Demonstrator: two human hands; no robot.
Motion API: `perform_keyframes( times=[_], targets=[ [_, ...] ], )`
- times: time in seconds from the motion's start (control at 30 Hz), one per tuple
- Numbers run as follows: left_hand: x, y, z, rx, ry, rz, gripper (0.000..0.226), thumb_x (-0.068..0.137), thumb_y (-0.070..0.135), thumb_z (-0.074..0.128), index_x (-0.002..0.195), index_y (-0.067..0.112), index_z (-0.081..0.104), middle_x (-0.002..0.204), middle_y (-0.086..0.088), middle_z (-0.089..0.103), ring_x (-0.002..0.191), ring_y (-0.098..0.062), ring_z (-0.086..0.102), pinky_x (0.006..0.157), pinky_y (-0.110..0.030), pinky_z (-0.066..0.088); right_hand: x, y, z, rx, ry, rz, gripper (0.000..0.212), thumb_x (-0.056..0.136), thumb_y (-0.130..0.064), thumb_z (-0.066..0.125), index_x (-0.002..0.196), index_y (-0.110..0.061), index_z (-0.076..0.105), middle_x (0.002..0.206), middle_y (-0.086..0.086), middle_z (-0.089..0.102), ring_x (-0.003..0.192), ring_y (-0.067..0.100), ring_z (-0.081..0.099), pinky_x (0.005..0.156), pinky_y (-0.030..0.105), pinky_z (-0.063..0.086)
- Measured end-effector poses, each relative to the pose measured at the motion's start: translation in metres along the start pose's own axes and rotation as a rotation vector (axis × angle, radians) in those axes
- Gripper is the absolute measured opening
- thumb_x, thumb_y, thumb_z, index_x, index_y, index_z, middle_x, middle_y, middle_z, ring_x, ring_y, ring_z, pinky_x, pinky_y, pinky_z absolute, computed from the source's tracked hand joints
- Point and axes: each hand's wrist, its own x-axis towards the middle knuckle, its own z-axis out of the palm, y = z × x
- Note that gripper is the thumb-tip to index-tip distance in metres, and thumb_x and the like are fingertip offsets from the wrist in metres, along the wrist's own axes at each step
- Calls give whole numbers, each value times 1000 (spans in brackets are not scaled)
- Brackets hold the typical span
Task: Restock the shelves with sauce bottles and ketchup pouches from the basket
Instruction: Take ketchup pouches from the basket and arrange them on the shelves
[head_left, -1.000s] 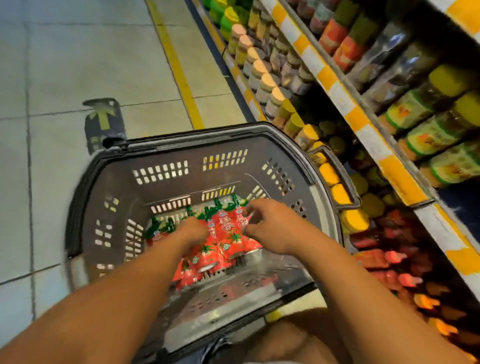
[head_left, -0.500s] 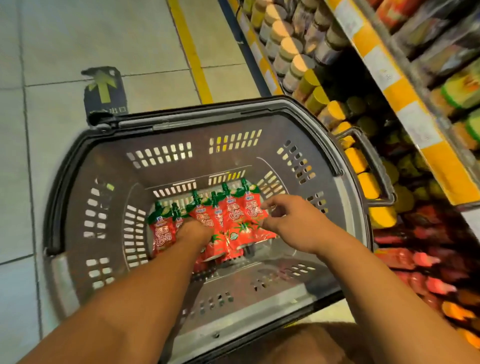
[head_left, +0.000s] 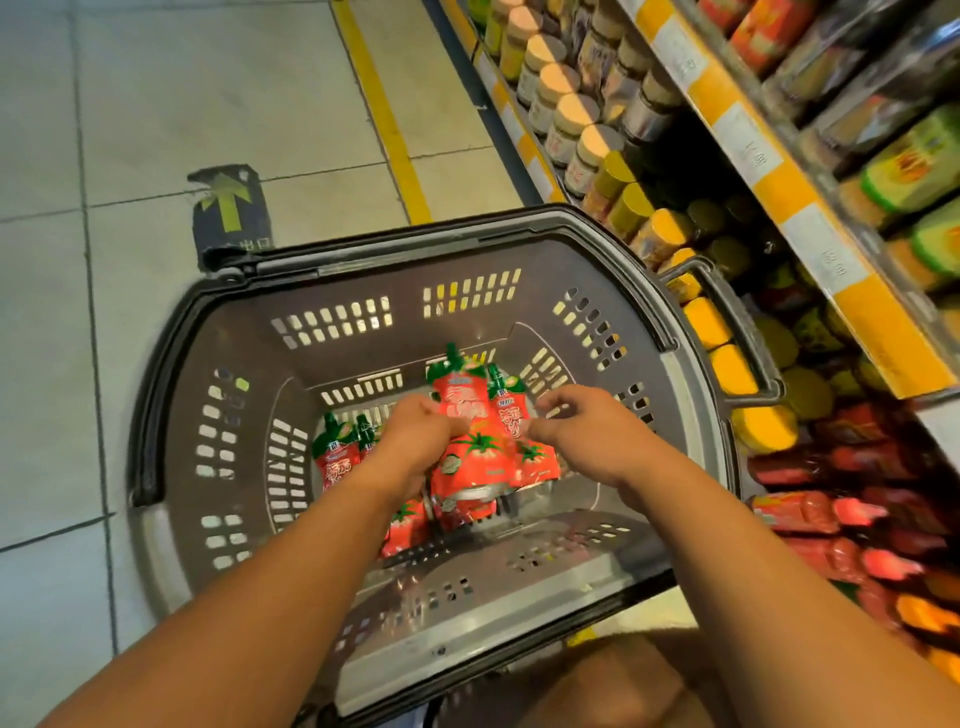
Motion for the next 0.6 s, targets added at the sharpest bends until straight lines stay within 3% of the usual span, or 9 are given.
perform_keyframes(
  times=[0.07,0.13,0.2,0.27,0.33,0.4,0.5,0.6],
  targets=[
    [-29,18,10,-141,-194,31,29,83,1,80,103,9,60,103,-24,75,85,-37,75,81,-50,60,1,-1,2,102,6,44,40,91,-40,75,123,-19,63,107,2,67,72,16,60,68,31,49],
    [-51,25,20,-223,-359,79,33,78,2,83,105,9,67,111,-29,73,95,-41,73,92,-56,56,2,-1,4,246,0,58,28,92,-37,74,114,-20,68,102,3,77,82,24,74,83,45,61],
    [-62,26,22,-247,-472,113,28,76,9,82,102,13,72,109,-25,74,98,-36,71,96,-56,55,2,0,2,317,35,31,16,90,-28,75,103,-19,74,95,5,80,89,29,77,92,55,60],
    [-61,30,16,-154,-497,154,22,86,19,78,107,13,74,111,-15,76,101,-31,73,93,-56,57,1,1,-4,328,89,22,12,88,-21,78,99,-18,74,93,6,80,89,30,77,92,56,60],
    [-46,27,3,-40,-323,187,15,96,21,70,105,11,76,109,-13,76,97,-28,72,88,-53,59,-1,1,-10,264,143,9,13,87,-19,79,98,-17,74,93,4,79,88,28,76,91,50,60],
    [-18,11,-21,120,22,155,12,99,17,65,100,11,75,101,-14,75,90,-27,69,81,-44,60,-4,-1,-16,181,187,-4,15,87,-21,80,98,-16,72,95,3,77,89,26,73,87,41,58],
    [27,-40,-69,414,431,-113,16,96,18,60,98,5,70,100,-20,72,93,-35,69,82,-41,59,-9,-2,-22,191,202,-36,11,89,-21,78,95,-18,70,96,2,75,84,21,71,72,31,52],
    [52,-83,-93,751,317,-335,26,94,16,67,111,-4,71,97,-18,73,87,-30,71,81,-34,59,-11,-2,-23,198,189,-58,10,90,-20,78,97,-20,71,92,-3,74,77,11,67,62,23,47]
  ],
)
